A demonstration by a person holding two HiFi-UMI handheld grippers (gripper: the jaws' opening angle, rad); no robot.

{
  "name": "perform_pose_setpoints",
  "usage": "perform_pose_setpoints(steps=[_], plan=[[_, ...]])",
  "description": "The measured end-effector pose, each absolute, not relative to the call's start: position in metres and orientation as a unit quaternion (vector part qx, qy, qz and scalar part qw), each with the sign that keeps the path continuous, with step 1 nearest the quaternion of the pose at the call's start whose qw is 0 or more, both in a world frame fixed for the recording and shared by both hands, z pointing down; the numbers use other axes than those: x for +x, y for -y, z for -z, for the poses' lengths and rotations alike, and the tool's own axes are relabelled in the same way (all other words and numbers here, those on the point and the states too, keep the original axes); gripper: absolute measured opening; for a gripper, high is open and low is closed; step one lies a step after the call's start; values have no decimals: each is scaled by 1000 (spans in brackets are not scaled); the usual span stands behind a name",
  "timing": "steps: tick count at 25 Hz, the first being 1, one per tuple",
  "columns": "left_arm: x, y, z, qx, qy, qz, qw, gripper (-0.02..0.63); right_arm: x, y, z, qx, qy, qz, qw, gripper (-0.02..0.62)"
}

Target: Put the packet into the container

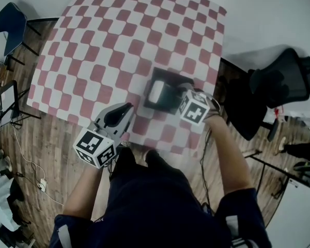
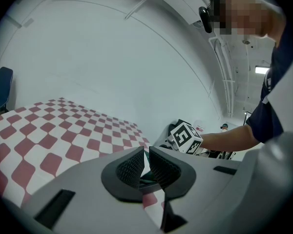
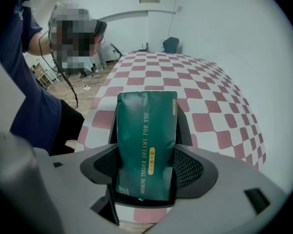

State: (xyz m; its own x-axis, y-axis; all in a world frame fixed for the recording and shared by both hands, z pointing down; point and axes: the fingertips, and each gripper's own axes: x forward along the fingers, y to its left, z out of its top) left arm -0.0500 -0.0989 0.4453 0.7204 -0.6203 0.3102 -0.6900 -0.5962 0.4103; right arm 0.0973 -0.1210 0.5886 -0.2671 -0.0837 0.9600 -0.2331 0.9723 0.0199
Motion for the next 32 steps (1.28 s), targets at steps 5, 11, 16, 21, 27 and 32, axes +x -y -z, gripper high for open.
perform_pose_setpoints(steps=[5, 11, 16, 21, 27, 32], plan=[[-47, 98, -447, 892, 363, -69, 259, 51, 102, 115, -605, 94, 769, -35, 631, 354], [-45, 100, -448, 894, 360, -73, 259, 52, 95, 122, -605, 126, 791, -43, 597, 354], [-40, 99, -447, 896, 354, -76, 256, 52, 101, 122, -594, 147, 802, -53, 576, 354], [-34, 98, -442, 900, 347, -78, 252, 52, 106, 127, -566, 202, 826, -70, 521, 354], [-27, 96, -433, 908, 334, -86, 239, 52, 109, 123, -527, 262, 854, -98, 438, 334], [-22, 91, -424, 915, 322, -92, 227, 51, 113, 115, -499, 308, 863, -102, 387, 210]])
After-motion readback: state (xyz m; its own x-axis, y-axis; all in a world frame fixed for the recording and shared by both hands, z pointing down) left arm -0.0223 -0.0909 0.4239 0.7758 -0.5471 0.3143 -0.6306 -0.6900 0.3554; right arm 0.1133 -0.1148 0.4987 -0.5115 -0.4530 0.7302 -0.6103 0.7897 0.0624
